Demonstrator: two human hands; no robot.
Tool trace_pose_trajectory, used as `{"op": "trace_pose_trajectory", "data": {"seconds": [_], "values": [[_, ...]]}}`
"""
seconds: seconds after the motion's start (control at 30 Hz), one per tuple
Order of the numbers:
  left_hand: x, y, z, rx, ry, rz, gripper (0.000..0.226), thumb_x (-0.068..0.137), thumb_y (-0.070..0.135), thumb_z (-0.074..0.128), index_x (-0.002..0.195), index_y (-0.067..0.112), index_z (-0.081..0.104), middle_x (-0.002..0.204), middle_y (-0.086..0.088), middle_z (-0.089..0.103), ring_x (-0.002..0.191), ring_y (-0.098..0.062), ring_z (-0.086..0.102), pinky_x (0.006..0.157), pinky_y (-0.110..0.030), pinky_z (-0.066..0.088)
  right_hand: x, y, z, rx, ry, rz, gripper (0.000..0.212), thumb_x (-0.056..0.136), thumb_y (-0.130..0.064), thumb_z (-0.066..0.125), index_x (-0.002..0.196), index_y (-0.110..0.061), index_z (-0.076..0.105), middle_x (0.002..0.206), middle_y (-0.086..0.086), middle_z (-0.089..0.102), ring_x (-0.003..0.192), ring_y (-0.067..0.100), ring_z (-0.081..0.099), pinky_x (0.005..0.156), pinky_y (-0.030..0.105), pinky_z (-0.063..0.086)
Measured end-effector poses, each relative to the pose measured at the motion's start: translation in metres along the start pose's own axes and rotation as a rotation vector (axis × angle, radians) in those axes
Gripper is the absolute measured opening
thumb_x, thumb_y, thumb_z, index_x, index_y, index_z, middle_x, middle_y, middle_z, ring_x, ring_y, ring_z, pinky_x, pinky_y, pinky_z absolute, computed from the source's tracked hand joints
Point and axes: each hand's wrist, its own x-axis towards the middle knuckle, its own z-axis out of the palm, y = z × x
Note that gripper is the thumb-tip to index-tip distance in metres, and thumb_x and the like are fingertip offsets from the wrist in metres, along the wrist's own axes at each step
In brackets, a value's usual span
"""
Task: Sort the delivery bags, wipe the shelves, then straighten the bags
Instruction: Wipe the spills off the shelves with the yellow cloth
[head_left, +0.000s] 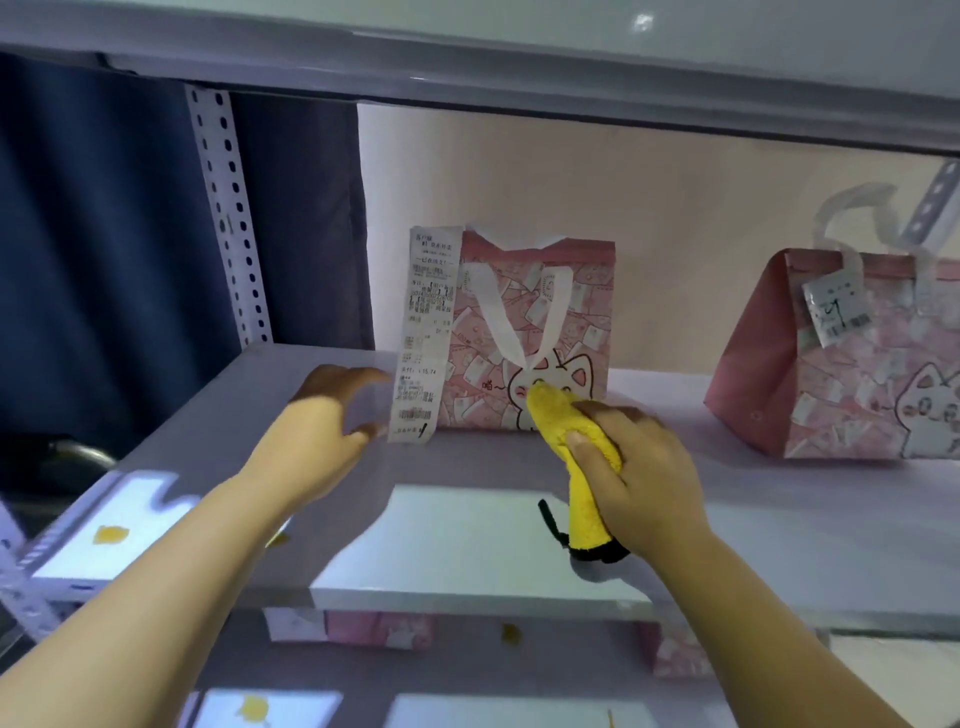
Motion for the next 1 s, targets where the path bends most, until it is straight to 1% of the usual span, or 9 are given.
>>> {"op": "trace_pose_trajectory", "data": {"seconds": [0.07, 0.23, 0.33, 0.4, 0.5, 0.6, 0.73, 0.9, 1.0], "values": [[-0.026, -0.003, -0.014, 0.023, -0.003, 0.025, 0.044, 0.084, 0.031, 0.064, 0.123, 0.042, 0.047, 0.128, 0.006, 0.047, 0.112, -0.014, 0.053, 0.088, -0.031, 0.047, -0.009, -0.015, 0.004, -0.015, -0.066, -0.015, 0.04, 0.087, -0.039, 0.043, 0.111, -0.017, 0.066, 0.098, 0.006, 0.07, 0.085, 0.03, 0.061, 0.076, 0.032, 0.041], [-0.091, -0.017, -0.052, -0.017, 0.006, 0.03, 0.035, 0.083, 0.031, 0.062, 0.116, 0.037, 0.054, 0.116, 0.013, 0.048, 0.102, -0.009, 0.053, 0.083, -0.033, 0.049, -0.032, -0.056, 0.018, -0.003, -0.219, 0.016, 0.04, 0.09, -0.04, 0.046, 0.124, -0.025, 0.059, 0.118, 0.001, 0.065, 0.104, 0.026, 0.056, 0.089, 0.034, 0.038], [-0.127, -0.028, -0.069, -0.009, 0.03, 0.006, 0.03, 0.084, 0.028, 0.064, 0.113, 0.033, 0.057, 0.112, 0.012, 0.052, 0.097, -0.007, 0.054, 0.08, -0.029, 0.048, -0.045, -0.079, 0.033, -0.025, -0.327, 0.084, 0.038, 0.093, -0.042, 0.047, 0.128, -0.031, 0.053, 0.127, 0.002, 0.058, 0.111, 0.028, 0.049, 0.093, 0.036, 0.037], [-0.149, -0.036, -0.078, 0.005, 0.03, -0.014, 0.028, 0.085, 0.025, 0.064, 0.111, 0.031, 0.058, 0.11, 0.011, 0.054, 0.097, -0.006, 0.054, 0.081, -0.027, 0.047, -0.055, -0.094, 0.043, -0.115, -0.4, 0.115, 0.04, 0.093, -0.046, 0.044, 0.131, -0.035, 0.049, 0.133, 0.0, 0.052, 0.114, 0.031, 0.043, 0.094, 0.039, 0.037], [-0.179, -0.05, -0.089, 0.023, 0.023, -0.045, 0.027, 0.084, 0.024, 0.064, 0.11, 0.031, 0.059, 0.108, 0.013, 0.054, 0.096, -0.004, 0.053, 0.08, -0.026, 0.047, -0.063, -0.118, 0.054, -0.215, -0.426, 0.093, 0.043, 0.093, -0.05, 0.041, 0.134, -0.037, 0.045, 0.138, -0.003, 0.046, 0.11, 0.032, 0.039, 0.093, 0.038, 0.035], [-0.198, -0.062, -0.097, 0.042, 0.041, -0.099, 0.027, 0.083, 0.022, 0.066, 0.11, 0.027, 0.061, 0.105, 0.014, 0.055, 0.094, -0.006, 0.054, 0.079, -0.025, 0.044, -0.063, -0.14, 0.064, -0.199, -0.466, 0.072, 0.046, 0.092, -0.053, 0.039, 0.136, -0.039, 0.042, 0.14, -0.004, 0.043, 0.109, 0.032, 0.038, 0.094, 0.036, 0.033], [-0.207, -0.073, -0.108, 0.056, 0.101, -0.15, 0.029, 0.082, 0.015, 0.067, 0.111, 0.019, 0.062, 0.105, 0.008, 0.054, 0.096, -0.013, 0.055, 0.083, -0.033, 0.049, -0.055, -0.165, 0.08, -0.185, -0.483, 0.04, 0.046, 0.093, -0.052, 0.039, 0.136, -0.038, 0.042, 0.14, -0.003, 0.043, 0.11, 0.032, 0.038, 0.095, 0.035, 0.031], [-0.199, -0.085, -0.125, 0.086, 0.276, -0.214, 0.046, 0.081, 0.014, 0.067, 0.125, 0.016, 0.051, 0.112, 0.0, 0.044, 0.102, -0.018, 0.047, 0.086, -0.042, 0.049, -0.047, -0.188, 0.103, -0.138, -0.478, -0.018, 0.043, 0.094, -0.05, 0.037, 0.136, -0.04, 0.04, 0.141, -0.003, 0.043, 0.109, 0.031, 0.037, 0.095, 0.035, 0.03], [-0.186, -0.093, -0.133, 0.143, 0.341, -0.275, 0.073, 0.08, 0.017, 0.069, 0.142, 0.013, 0.03, 0.125, -0.009, 0.035, 0.115, -0.026, 0.035, 0.099, -0.037, 0.038, -0.041, -0.202, 0.119, -0.202, -0.519, -0.101, 0.043, 0.094, -0.053, 0.032, 0.136, -0.047, 0.034, 0.144, -0.004, 0.036, 0.107, 0.03, 0.034, 0.094, 0.038, 0.031]]}}
